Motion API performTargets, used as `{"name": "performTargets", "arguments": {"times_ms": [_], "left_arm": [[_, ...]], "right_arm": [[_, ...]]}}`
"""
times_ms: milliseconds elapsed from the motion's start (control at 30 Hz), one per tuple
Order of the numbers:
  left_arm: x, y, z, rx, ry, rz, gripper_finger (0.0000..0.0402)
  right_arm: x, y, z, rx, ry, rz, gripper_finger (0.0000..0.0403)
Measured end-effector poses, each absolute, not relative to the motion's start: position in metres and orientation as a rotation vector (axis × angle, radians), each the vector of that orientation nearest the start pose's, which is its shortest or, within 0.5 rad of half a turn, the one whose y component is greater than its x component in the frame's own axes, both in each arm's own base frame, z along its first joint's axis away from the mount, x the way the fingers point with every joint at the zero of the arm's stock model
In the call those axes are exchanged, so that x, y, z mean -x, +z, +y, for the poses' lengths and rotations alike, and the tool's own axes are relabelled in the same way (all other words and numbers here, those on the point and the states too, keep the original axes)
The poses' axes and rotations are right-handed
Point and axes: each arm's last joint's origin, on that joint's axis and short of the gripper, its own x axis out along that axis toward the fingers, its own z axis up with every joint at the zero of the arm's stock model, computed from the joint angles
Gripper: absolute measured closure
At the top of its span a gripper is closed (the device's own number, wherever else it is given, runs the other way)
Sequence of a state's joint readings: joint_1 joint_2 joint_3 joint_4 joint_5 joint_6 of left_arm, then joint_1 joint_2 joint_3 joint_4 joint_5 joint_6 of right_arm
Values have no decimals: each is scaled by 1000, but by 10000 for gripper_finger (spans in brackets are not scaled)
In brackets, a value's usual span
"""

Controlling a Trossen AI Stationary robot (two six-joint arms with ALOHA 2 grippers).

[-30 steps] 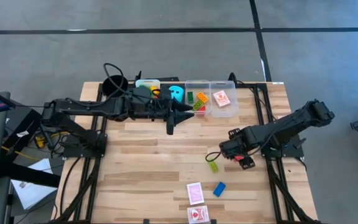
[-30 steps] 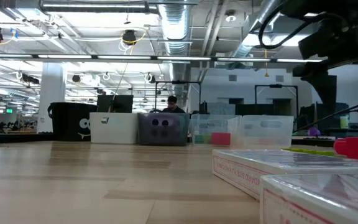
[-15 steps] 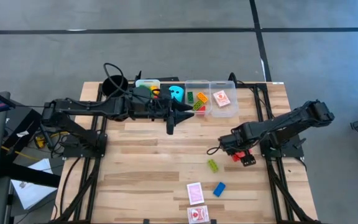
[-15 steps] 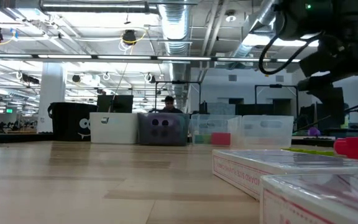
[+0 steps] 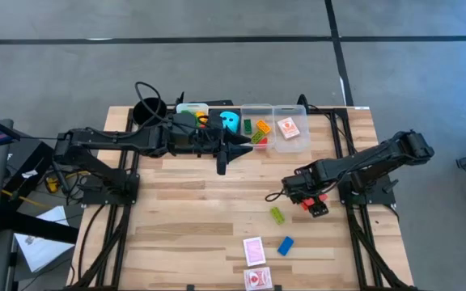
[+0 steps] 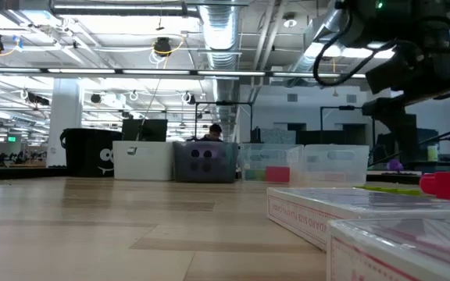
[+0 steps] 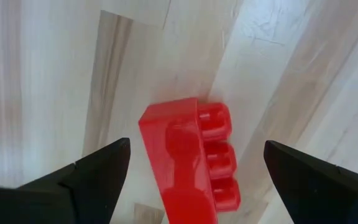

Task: Pick & Place Toys
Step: Put the big red 3-stud game piece into the white bin

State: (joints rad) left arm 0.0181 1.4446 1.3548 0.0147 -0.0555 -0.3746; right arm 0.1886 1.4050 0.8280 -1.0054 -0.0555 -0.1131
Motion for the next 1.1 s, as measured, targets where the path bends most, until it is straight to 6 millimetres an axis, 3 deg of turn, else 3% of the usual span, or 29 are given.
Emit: {"name": "performTargets", "arguments": {"times_ms": [600,700,867,1100], "left_arm": [[-332,391,3,397,83,108,247],[-332,391,3,397,82,108,247],[-332,391,3,397,83,107,247],[-332,391,3,397,82,107,247]], "right_arm": [[-220,138,44,178,245,1822,42],[-219,135,44,161,219,1858,61],[-219,134,44,135,180,1877,139],[-226,135,46,-7,83,1797,142]]}}
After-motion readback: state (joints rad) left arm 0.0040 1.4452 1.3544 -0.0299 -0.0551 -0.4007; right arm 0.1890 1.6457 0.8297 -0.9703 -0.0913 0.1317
